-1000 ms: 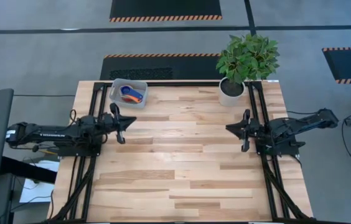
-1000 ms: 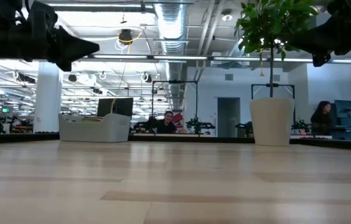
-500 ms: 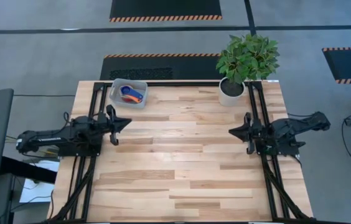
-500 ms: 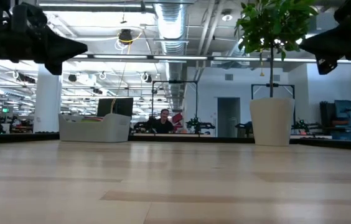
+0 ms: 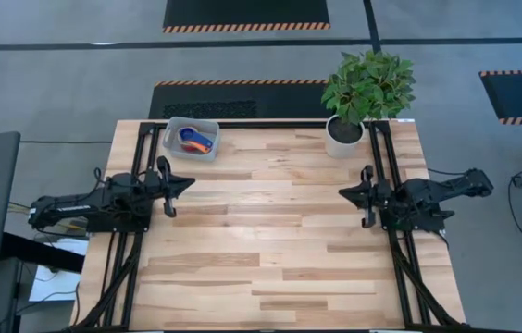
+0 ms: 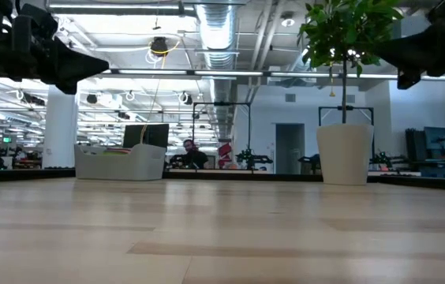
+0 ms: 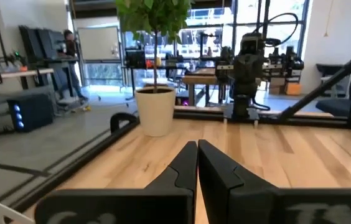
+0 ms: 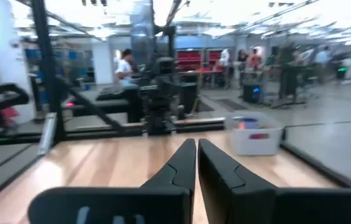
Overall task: Nest measuring cups in basket
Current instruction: Return to Home Position
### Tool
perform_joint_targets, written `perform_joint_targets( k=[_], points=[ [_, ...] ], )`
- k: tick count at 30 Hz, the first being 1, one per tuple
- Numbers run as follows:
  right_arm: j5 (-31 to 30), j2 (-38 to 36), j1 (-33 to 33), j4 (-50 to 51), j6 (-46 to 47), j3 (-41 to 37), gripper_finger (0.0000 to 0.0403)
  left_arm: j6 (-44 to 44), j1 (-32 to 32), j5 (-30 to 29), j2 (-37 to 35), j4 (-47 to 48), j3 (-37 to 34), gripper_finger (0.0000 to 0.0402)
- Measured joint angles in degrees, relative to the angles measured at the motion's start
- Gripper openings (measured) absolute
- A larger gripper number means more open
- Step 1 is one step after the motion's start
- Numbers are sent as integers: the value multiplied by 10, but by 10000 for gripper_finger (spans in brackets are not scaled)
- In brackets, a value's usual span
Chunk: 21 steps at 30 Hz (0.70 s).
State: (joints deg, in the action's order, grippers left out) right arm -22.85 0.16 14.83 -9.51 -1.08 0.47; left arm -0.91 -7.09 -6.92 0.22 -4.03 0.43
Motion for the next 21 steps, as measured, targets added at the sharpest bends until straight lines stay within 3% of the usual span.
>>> perform_joint_targets(
  k=[6,10,21],
  points=[
    [19,0,-62,27,17,0,19,-8,0,-6,0,15,0,0],
    [16,4,-92,49,28,0,15,-1,0,34,0,19,0,0],
    [19,32,-116,54,47,-1,60,0,0,32,10,18,0,0]
  ],
)
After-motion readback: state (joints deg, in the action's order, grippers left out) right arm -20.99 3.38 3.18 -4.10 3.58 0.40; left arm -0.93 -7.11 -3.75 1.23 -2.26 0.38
